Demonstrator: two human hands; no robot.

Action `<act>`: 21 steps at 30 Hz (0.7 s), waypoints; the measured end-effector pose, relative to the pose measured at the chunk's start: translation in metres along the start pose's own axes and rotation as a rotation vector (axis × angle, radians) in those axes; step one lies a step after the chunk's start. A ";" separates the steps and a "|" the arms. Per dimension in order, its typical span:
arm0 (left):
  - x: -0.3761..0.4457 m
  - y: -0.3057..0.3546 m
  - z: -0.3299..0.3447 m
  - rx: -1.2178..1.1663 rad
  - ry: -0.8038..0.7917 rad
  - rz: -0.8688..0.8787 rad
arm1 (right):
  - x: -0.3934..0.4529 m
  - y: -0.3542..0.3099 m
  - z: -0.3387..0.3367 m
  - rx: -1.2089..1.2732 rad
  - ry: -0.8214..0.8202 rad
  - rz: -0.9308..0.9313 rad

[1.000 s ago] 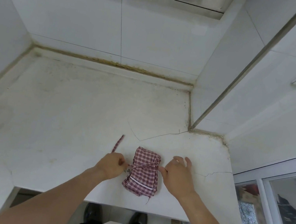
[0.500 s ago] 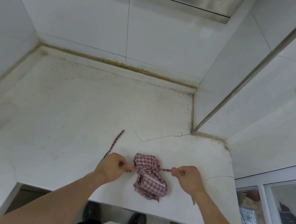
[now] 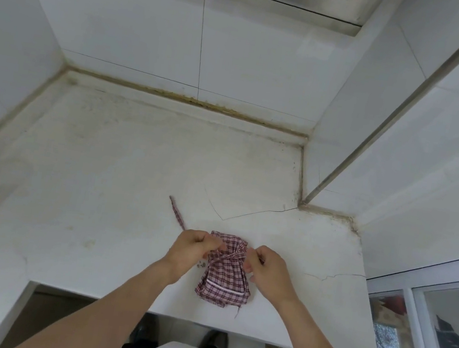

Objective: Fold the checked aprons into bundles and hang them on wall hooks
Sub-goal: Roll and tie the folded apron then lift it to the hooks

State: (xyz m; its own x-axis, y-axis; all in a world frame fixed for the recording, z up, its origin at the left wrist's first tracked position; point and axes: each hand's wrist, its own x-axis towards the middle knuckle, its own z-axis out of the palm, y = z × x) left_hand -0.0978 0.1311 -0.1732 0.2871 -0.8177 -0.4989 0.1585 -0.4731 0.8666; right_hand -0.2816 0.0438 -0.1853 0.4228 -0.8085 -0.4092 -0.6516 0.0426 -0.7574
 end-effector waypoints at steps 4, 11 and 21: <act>0.001 -0.001 0.016 -0.019 -0.061 -0.020 | 0.000 -0.009 0.010 -0.006 -0.002 -0.061; 0.012 -0.020 0.001 0.248 -0.046 -0.006 | 0.006 0.034 -0.016 -0.188 0.022 0.021; 0.017 -0.014 0.012 0.400 -0.252 0.053 | -0.004 -0.009 -0.016 -0.123 -0.125 -0.181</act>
State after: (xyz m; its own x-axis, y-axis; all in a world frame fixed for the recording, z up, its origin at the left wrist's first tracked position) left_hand -0.1062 0.1197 -0.1939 0.0392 -0.8749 -0.4827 -0.2405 -0.4772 0.8453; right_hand -0.2880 0.0372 -0.1686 0.6090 -0.7175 -0.3380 -0.6265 -0.1738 -0.7597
